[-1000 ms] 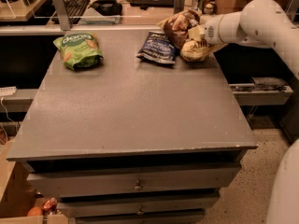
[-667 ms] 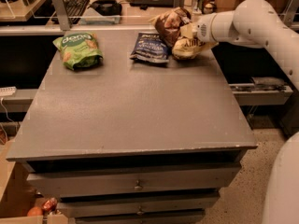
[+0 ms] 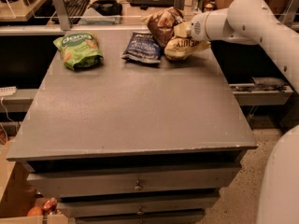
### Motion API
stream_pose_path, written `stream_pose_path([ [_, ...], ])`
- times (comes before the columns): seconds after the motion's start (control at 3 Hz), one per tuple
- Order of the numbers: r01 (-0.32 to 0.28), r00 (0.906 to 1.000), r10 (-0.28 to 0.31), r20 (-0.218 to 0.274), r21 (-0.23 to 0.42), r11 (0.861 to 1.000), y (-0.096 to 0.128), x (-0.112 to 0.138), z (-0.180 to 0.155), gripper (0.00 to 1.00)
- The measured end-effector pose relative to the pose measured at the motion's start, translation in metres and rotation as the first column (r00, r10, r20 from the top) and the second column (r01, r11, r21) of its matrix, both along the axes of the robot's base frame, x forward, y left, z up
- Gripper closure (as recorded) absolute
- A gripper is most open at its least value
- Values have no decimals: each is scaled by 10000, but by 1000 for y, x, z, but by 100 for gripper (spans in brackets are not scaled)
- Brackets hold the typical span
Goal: Move brown chip bag near blue chip bag
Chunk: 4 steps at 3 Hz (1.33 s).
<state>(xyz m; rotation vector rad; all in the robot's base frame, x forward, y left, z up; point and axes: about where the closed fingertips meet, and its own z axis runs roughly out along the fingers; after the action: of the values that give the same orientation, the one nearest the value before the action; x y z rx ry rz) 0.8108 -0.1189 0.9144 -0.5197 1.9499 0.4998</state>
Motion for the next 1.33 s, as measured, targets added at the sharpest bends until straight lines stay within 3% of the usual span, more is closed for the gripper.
stream_pose_path([
  [0.33,17,9994,-16,-334,11,10000,-1,-6,-9,36],
  [0.67,-252,9985,244,-499,-136,9996,2,-13,-11,4],
  [1.0,-837,9960,815,-356,-654,9943,8,-21,-2,0],
  [1.33,-1439,9896,1432,-165,-1660,9756,2,-45,9,0],
])
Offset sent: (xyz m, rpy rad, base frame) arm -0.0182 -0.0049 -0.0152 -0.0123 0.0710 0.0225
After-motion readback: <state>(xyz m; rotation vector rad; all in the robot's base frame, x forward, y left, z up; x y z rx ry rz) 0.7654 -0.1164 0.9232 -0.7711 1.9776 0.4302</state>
